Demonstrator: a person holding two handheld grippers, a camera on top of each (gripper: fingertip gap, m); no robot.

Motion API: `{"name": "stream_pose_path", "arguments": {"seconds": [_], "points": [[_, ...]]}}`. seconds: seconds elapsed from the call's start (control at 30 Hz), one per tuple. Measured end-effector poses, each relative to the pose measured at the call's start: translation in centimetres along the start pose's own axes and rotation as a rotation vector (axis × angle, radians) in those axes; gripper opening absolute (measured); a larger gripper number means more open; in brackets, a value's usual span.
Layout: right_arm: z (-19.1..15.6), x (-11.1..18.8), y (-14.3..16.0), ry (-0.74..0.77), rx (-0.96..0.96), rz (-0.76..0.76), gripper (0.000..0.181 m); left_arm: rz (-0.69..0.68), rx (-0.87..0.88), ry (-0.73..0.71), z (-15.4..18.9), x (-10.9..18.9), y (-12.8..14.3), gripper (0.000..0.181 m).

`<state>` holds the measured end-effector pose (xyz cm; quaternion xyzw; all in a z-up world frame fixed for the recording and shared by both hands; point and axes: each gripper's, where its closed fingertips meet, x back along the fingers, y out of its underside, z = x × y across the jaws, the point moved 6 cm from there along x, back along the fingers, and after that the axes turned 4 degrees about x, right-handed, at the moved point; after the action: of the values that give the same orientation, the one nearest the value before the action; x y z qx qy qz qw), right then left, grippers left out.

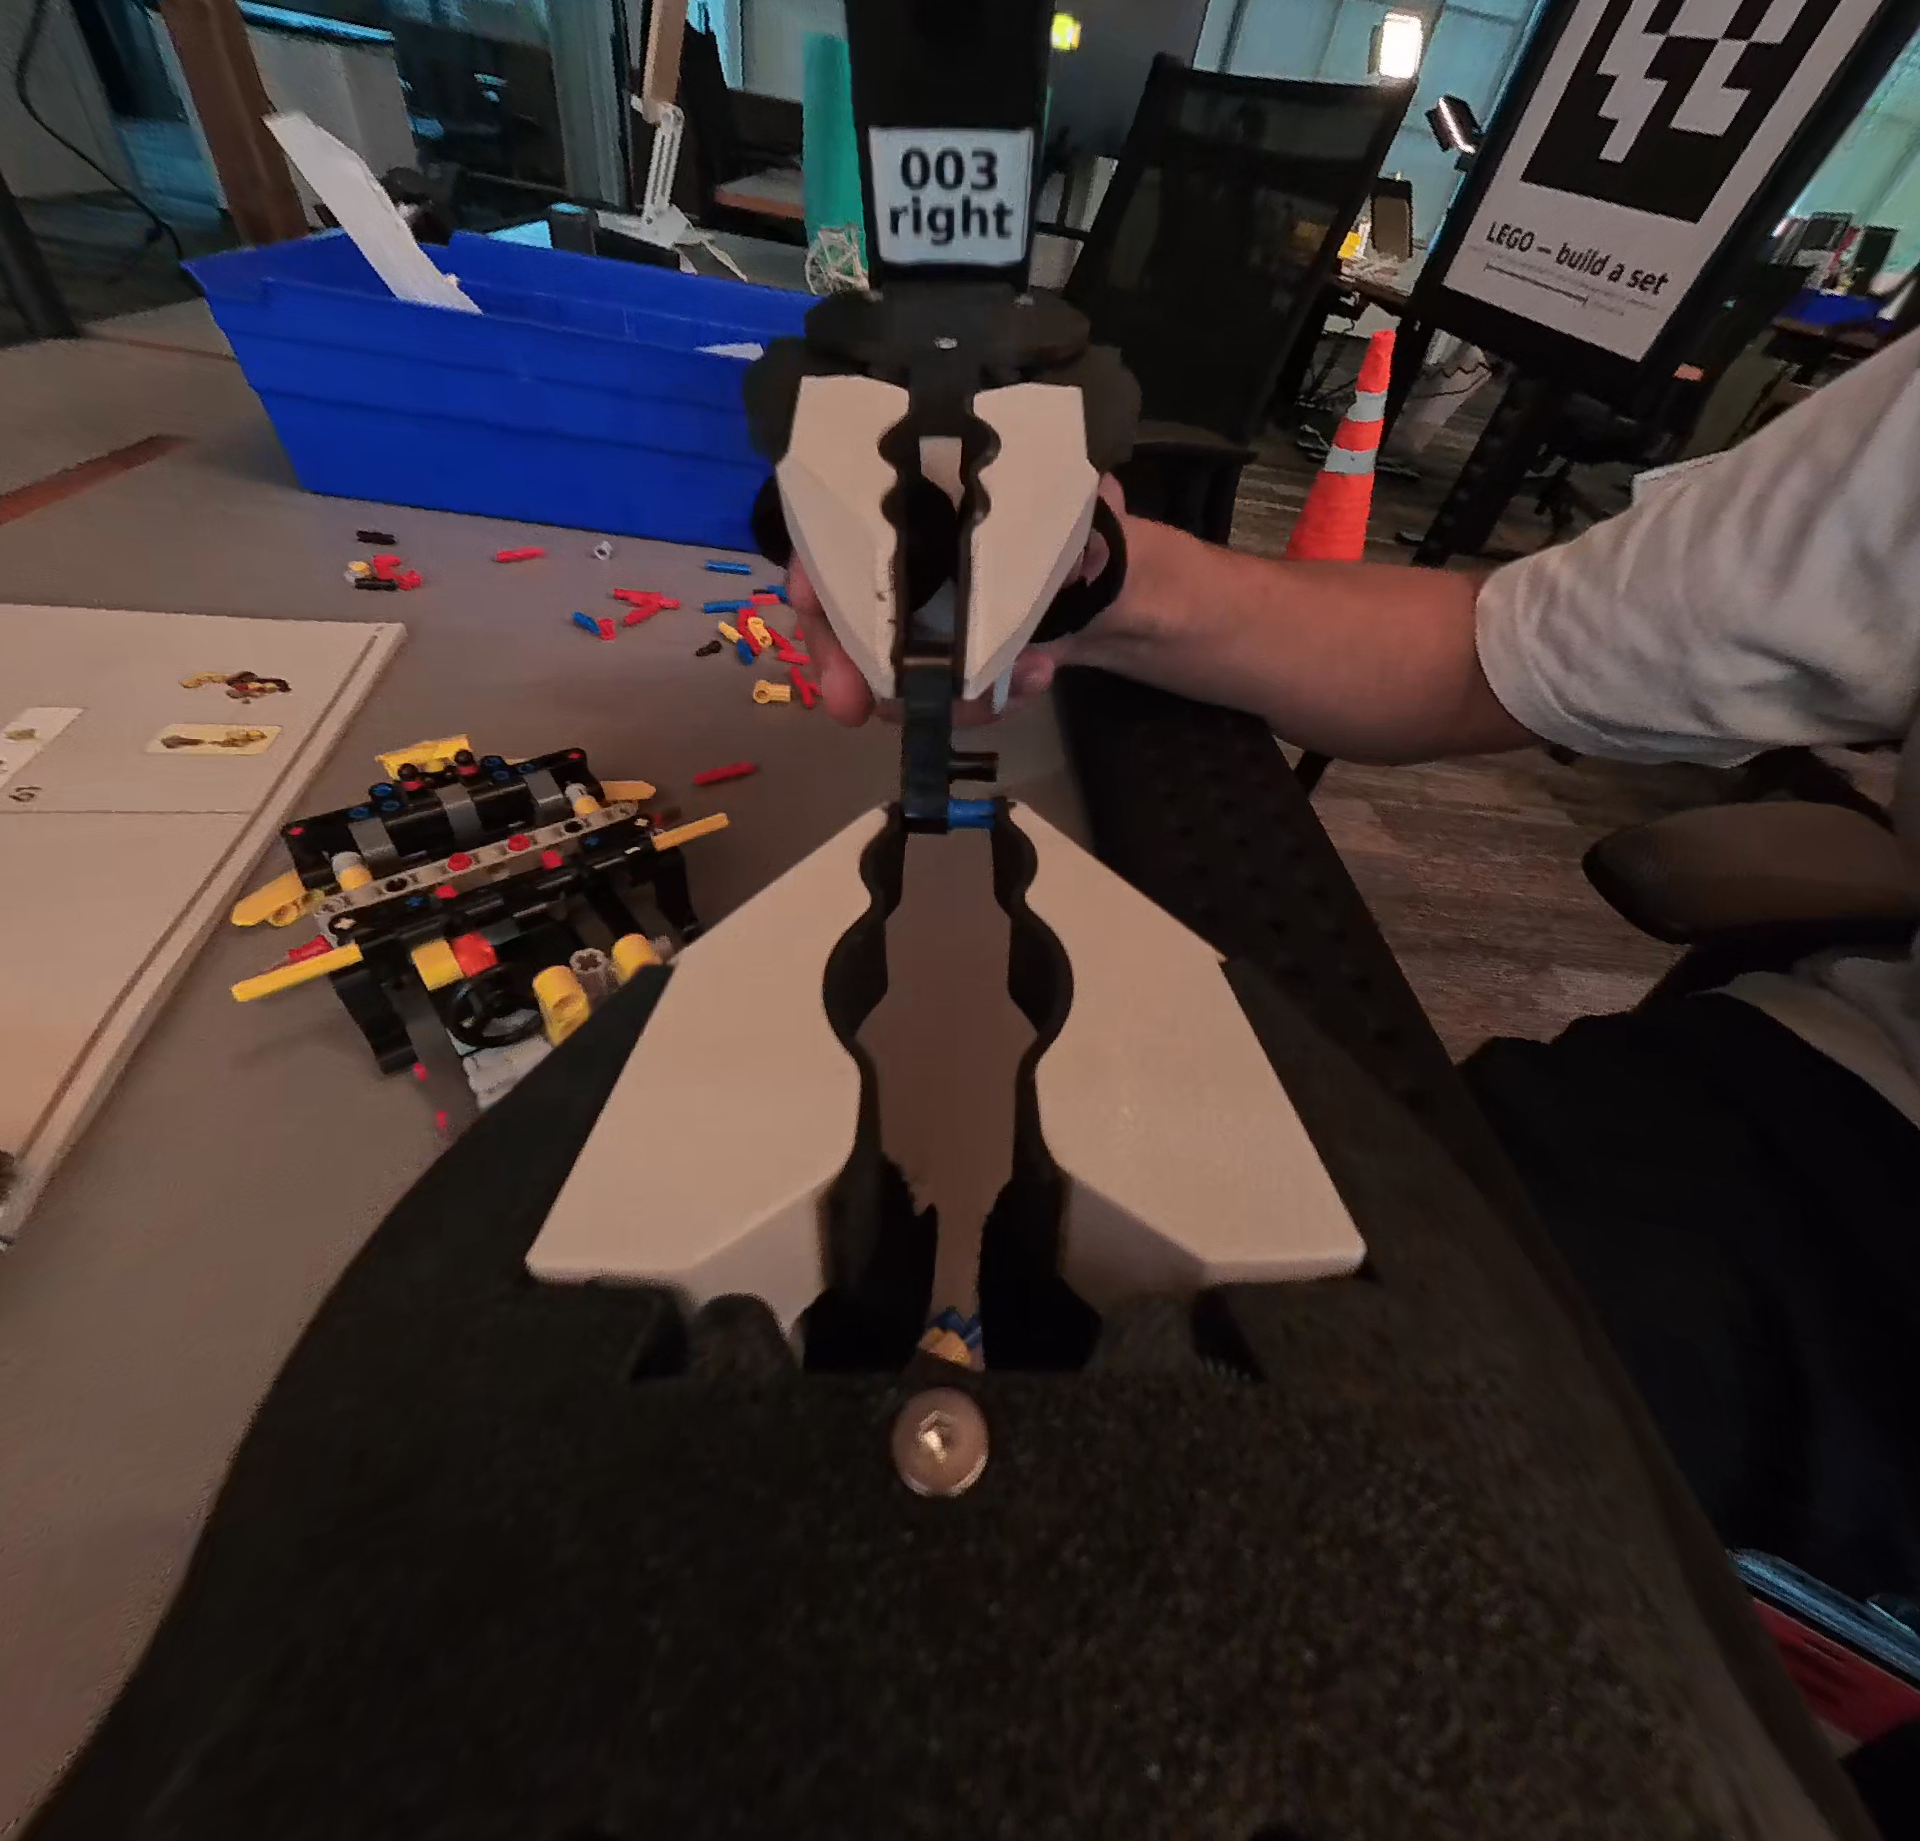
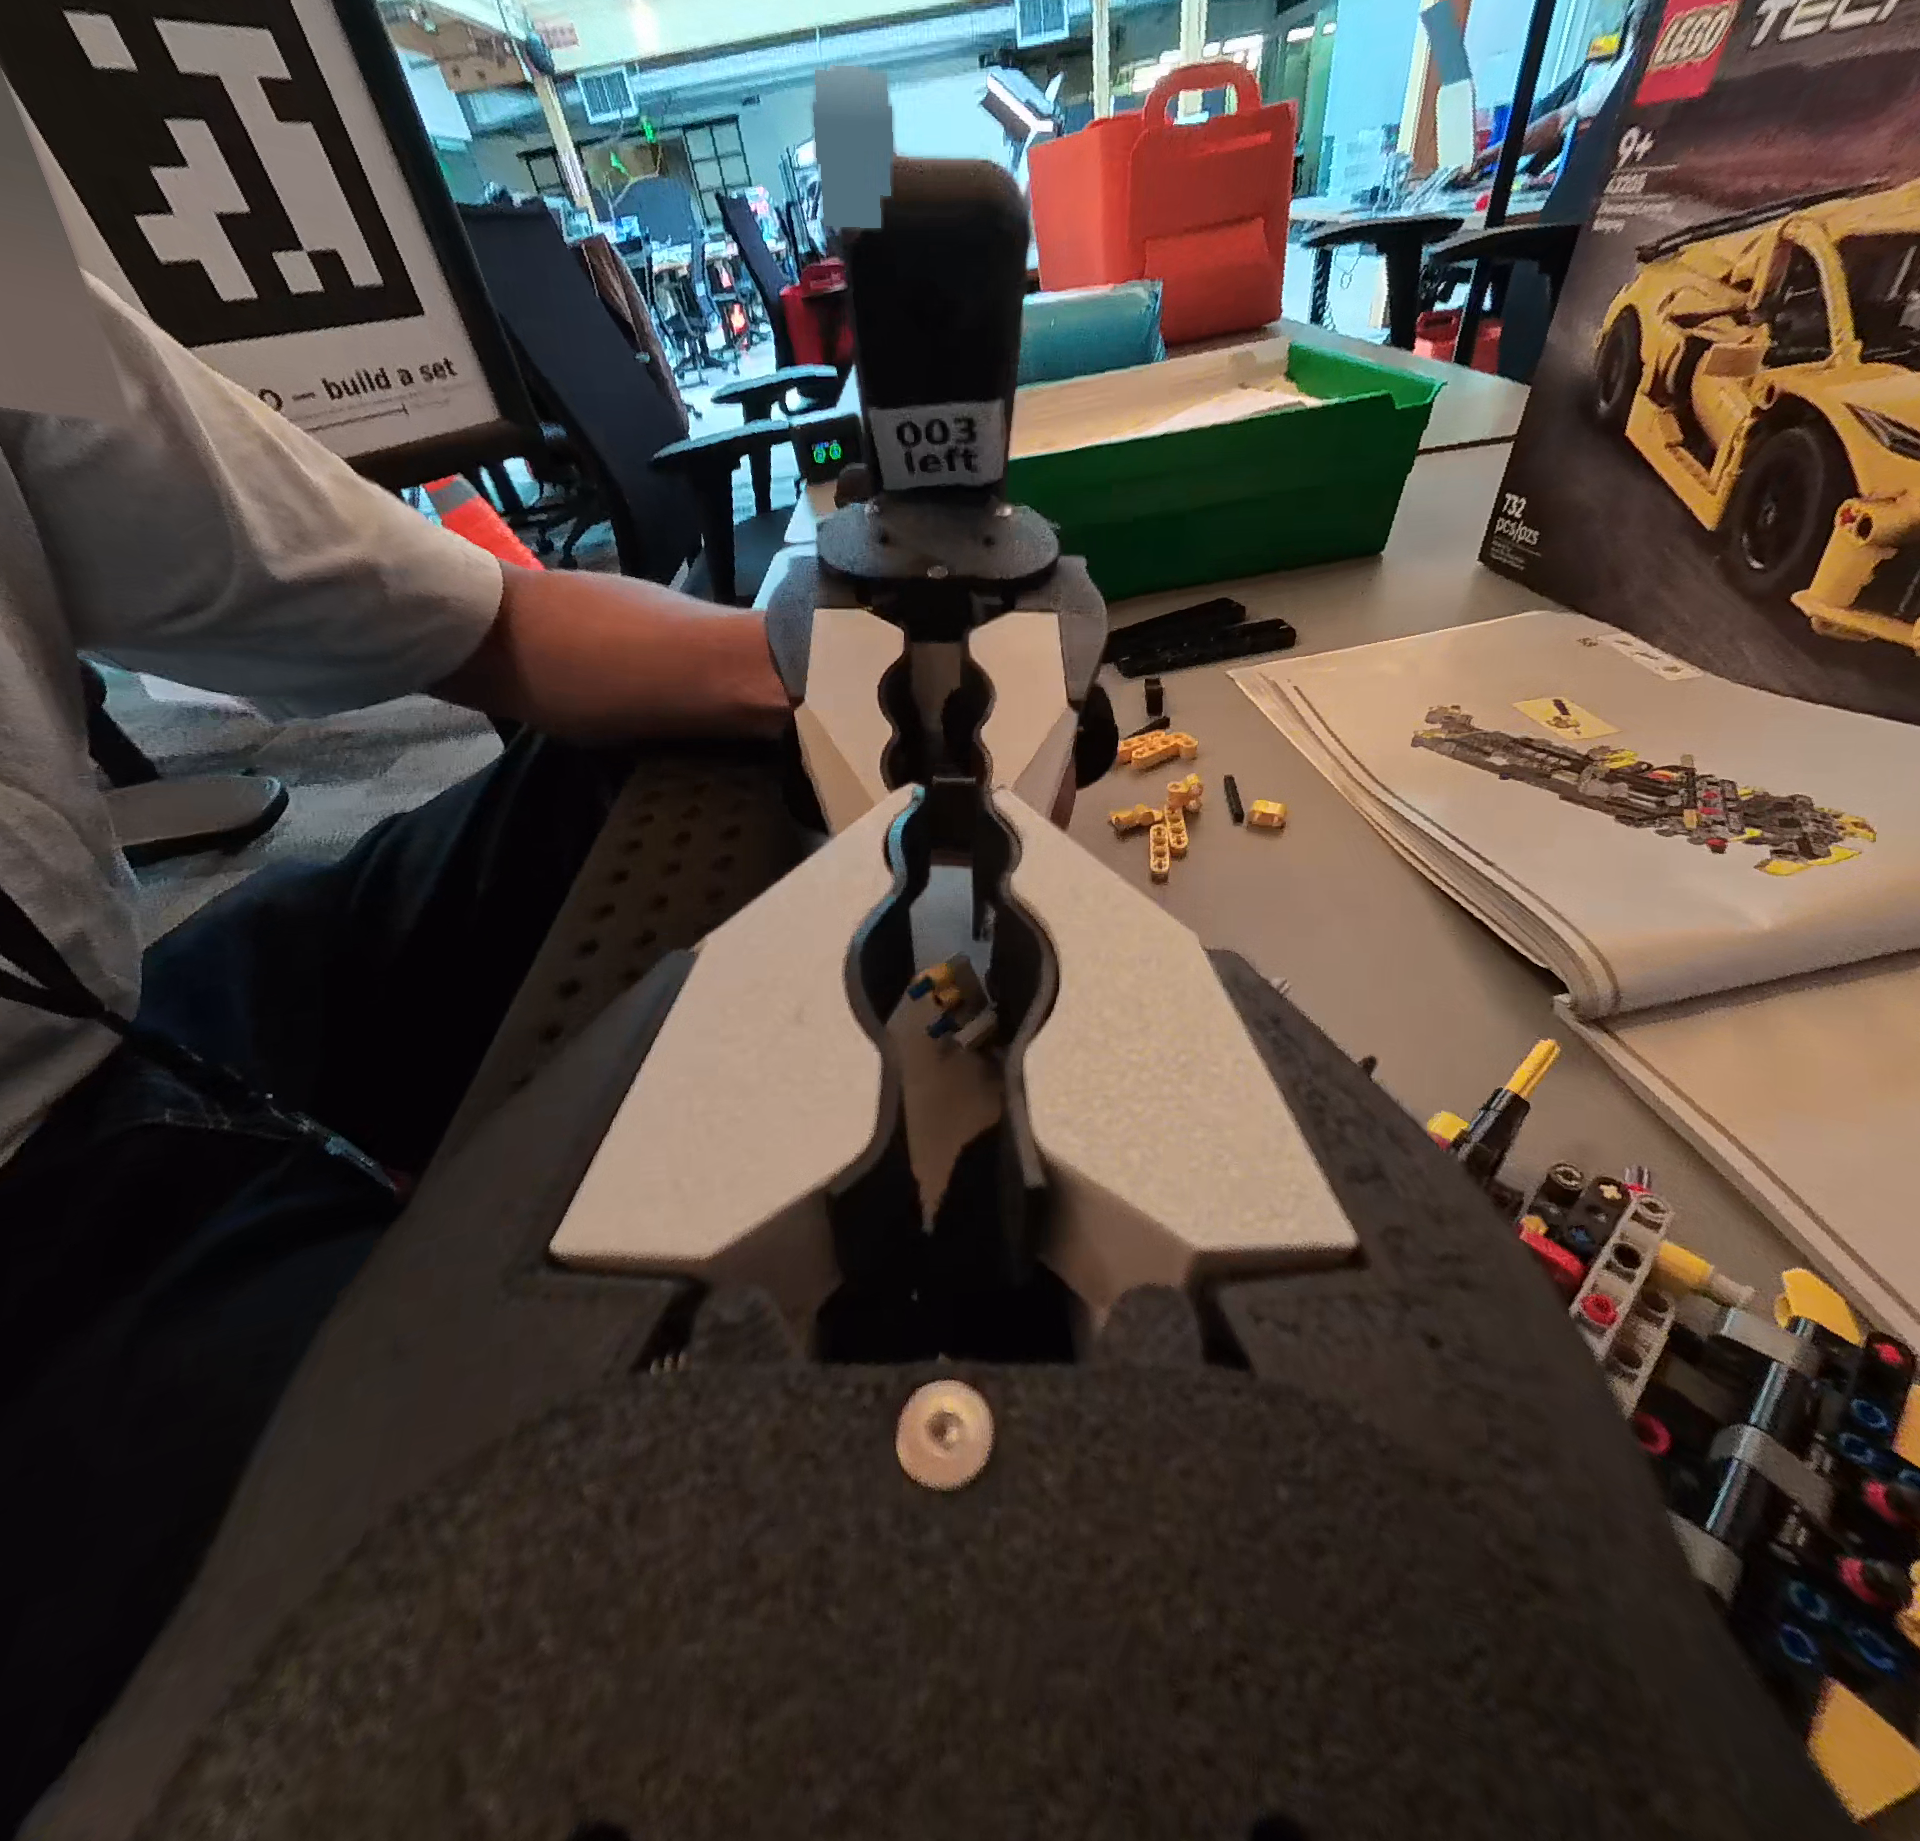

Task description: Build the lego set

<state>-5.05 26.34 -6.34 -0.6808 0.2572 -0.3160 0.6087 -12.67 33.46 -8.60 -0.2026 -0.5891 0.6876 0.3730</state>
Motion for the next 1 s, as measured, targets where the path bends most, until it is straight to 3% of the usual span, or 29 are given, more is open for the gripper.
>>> {"name": "stream_pose_path", "arguments": {"seconds": [0.63,0.93,1.0], "points": [[0.41,0.05,0.73,0.000,-0.046,-0.057,0.008,0.033,0.082,0.028,-0.34,0.20,-0.20,0.022],[0.59,0.02,0.73,0.016,-0.031,-0.046,0.008,0.010,-0.024,-0.051,-0.41,0.23,-0.29,0.017],[0.91,0.77,-0.05,0.062,0.034,0.022,0.017,0.007,-0.046,-0.106,-0.82,0.46,-0.41,0.017]]}}
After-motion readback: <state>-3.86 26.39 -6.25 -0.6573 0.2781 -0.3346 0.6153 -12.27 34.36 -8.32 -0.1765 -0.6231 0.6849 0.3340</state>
